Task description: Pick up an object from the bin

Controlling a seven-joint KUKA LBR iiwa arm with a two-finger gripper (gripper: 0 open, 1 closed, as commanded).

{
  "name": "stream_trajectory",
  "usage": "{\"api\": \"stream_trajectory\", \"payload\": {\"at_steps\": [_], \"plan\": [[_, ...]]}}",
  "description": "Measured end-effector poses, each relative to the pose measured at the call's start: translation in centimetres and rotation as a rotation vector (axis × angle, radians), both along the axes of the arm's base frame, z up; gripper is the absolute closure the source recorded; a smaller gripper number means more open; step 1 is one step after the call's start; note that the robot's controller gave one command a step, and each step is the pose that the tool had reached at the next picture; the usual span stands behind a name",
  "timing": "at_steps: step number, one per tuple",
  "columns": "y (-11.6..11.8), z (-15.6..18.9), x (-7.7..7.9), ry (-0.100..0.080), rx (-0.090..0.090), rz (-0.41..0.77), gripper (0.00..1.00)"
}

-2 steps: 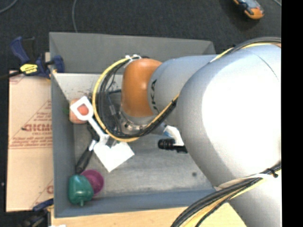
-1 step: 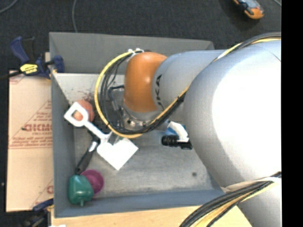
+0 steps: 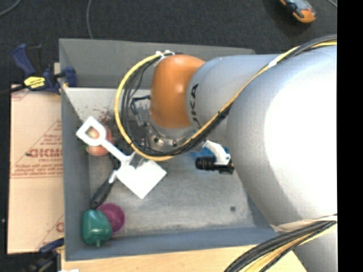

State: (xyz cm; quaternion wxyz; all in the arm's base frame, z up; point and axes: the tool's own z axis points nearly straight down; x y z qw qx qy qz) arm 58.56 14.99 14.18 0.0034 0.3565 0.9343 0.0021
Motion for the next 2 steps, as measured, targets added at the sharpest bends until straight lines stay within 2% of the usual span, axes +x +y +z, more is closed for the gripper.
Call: {"api": "stream_trajectory", "payload": {"at_steps": [2], "plan": [[-0.1,2.6,-0.1,0.004,-0.001,0.005,1.0]]}}
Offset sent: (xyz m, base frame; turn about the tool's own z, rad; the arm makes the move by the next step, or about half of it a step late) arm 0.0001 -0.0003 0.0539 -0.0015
